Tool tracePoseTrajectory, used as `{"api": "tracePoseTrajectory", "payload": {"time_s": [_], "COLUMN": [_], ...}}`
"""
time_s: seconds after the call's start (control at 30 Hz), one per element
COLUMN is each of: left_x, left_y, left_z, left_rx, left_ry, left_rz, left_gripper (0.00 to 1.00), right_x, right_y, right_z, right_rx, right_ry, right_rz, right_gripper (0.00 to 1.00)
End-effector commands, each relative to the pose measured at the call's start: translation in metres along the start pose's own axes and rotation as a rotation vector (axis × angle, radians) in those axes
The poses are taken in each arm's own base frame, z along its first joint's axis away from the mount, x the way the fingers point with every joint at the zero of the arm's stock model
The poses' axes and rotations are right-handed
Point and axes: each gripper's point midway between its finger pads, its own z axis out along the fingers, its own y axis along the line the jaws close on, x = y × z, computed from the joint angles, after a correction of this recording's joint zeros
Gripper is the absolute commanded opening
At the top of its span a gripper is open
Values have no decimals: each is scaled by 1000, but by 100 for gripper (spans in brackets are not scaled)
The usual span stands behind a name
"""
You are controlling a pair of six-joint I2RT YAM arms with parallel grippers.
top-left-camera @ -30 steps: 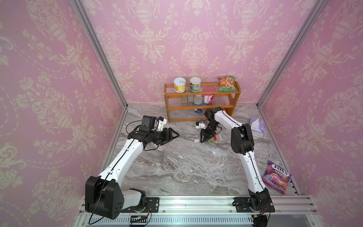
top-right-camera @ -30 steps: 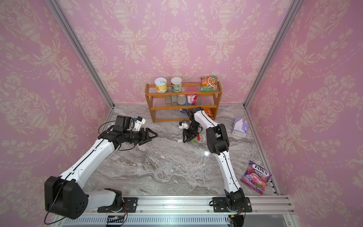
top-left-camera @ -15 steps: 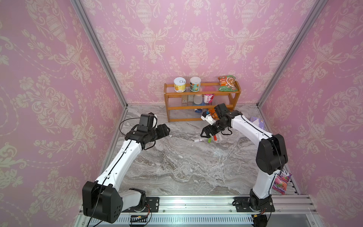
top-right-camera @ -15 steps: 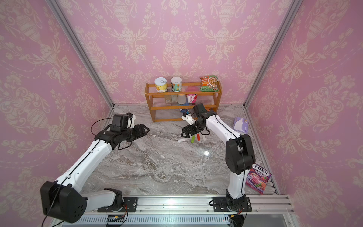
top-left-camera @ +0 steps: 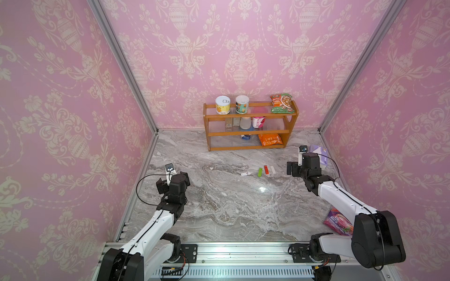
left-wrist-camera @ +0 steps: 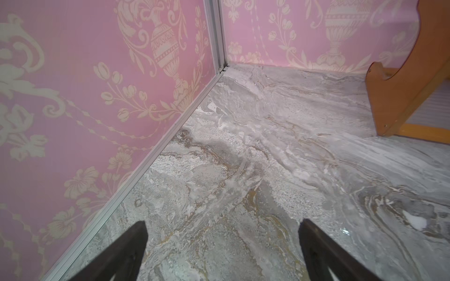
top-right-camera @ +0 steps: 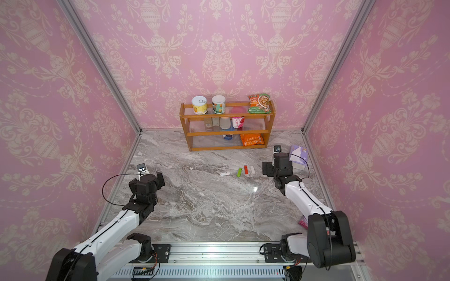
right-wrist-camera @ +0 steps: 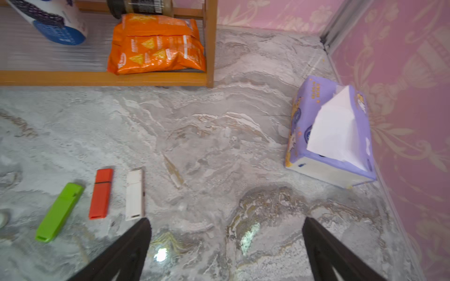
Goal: Close the usb drive cover
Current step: Reset both arms
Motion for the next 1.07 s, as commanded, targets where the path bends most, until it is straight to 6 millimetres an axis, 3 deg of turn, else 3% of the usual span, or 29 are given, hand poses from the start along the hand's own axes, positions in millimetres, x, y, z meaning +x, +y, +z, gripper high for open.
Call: {"api": "tracePoseTrajectory", "payload": {"time_s": [0.0, 0.23, 0.33, 0.47, 0.53, 0.57, 0.67, 0.83, 1.03], "left_x": [-26, 3, 4, 13, 24, 19, 22, 25, 26], "left_y": [11, -23, -43, -55, -61, -67, -70, -65, -63], "left_z": [7, 57, 57, 46, 49, 52, 55, 81, 82], "left_rx": [-73, -27, 58, 219, 270, 289, 322, 310, 314], "left_ry": [-171, -134, -113, -160, -155, -188, -109, 11, 15], "left_rz": [-49, 38, 105, 93, 104, 106, 111, 65, 57], "left_gripper": [99, 99, 99, 100, 99, 99, 100, 99, 99], "right_x": [-19, 8, 13, 22, 21, 20, 20, 20, 19], "right_y": [-15, 3, 2, 12, 11, 10, 11, 15, 24], "right_z": [5, 28, 22, 24, 27, 27, 25, 23, 27], "right_rx": [94, -3, -29, -80, -73, -75, -81, -96, -186], "right_ry": [-147, -287, -317, -371, -323, -338, -351, -364, -334], "right_rz": [64, 83, 100, 78, 80, 85, 80, 68, 59], "right_gripper": [100, 100, 100, 100, 100, 100, 100, 100, 100]}}
